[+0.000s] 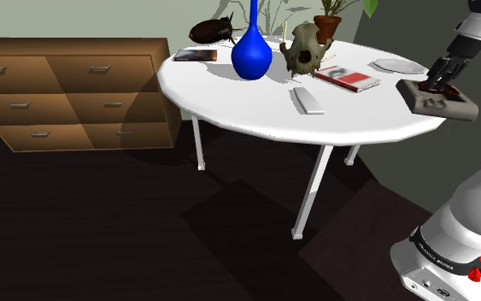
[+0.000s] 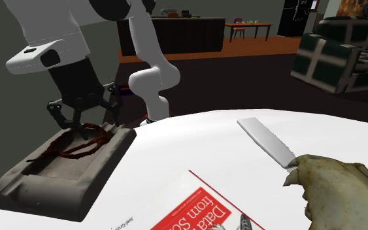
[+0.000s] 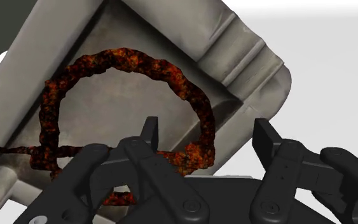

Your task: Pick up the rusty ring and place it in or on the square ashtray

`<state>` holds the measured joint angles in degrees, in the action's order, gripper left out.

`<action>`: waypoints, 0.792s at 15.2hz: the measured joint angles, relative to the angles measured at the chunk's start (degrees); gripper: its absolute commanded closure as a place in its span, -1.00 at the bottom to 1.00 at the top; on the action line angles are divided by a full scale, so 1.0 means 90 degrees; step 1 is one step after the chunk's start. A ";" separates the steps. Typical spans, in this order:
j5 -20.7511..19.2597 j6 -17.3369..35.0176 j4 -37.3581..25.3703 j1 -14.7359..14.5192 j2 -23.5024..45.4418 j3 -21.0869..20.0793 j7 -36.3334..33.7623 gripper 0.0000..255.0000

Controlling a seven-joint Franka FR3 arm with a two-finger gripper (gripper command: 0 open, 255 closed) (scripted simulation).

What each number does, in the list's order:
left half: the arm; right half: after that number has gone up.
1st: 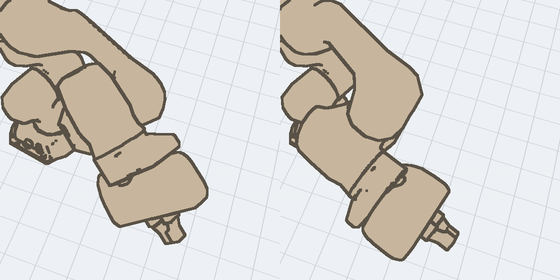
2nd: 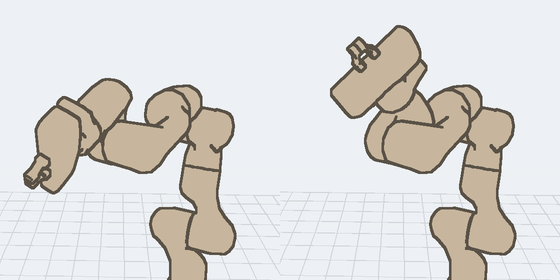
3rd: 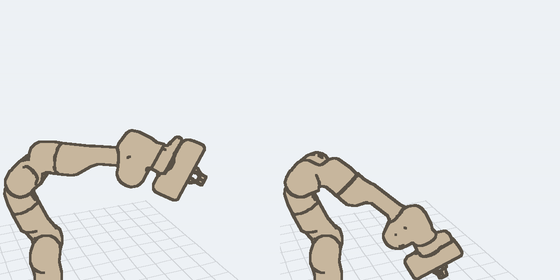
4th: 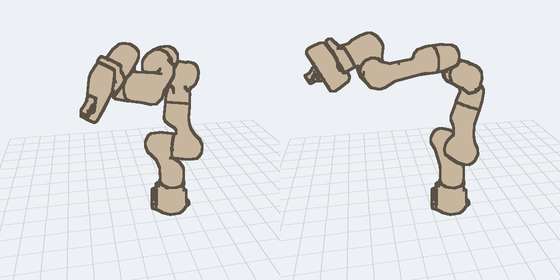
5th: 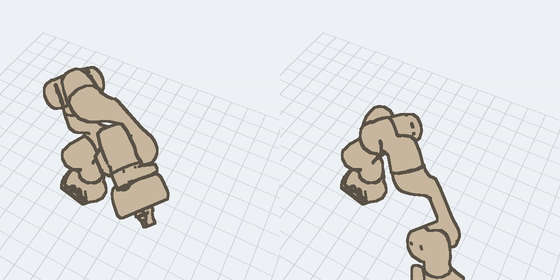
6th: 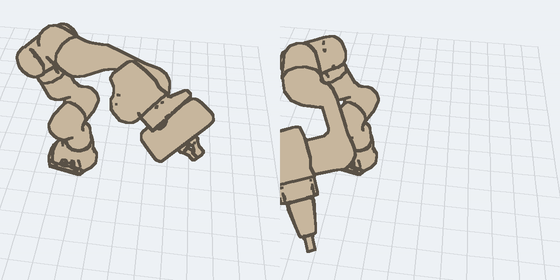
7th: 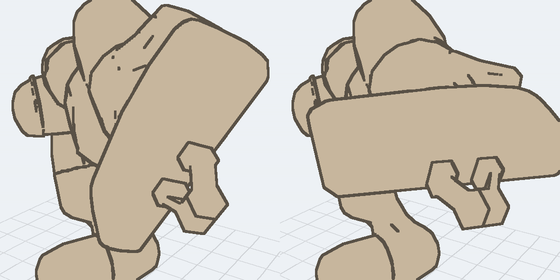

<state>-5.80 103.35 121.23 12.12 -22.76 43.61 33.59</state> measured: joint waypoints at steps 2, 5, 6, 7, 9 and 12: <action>-0.0001 0.0001 0.0000 0.0001 0.0000 0.0001 0.0000 -1.00; -0.0007 -0.0091 -0.0080 0.0007 -0.0015 -0.0009 0.0002 -1.00; -0.0020 -0.0245 -0.0207 0.0019 -0.0052 -0.0036 -0.0009 -1.00; -0.0014 -0.0443 -0.0399 0.0017 -0.0062 -0.0061 -0.0017 -1.00; 0.0034 -0.0711 -0.0729 -0.0018 0.0012 -0.0048 0.0011 -1.00; 0.0048 -0.0796 -0.0831 -0.0026 0.0036 -0.0036 0.0030 -1.00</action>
<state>-5.37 96.18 113.75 11.88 -22.43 43.28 33.86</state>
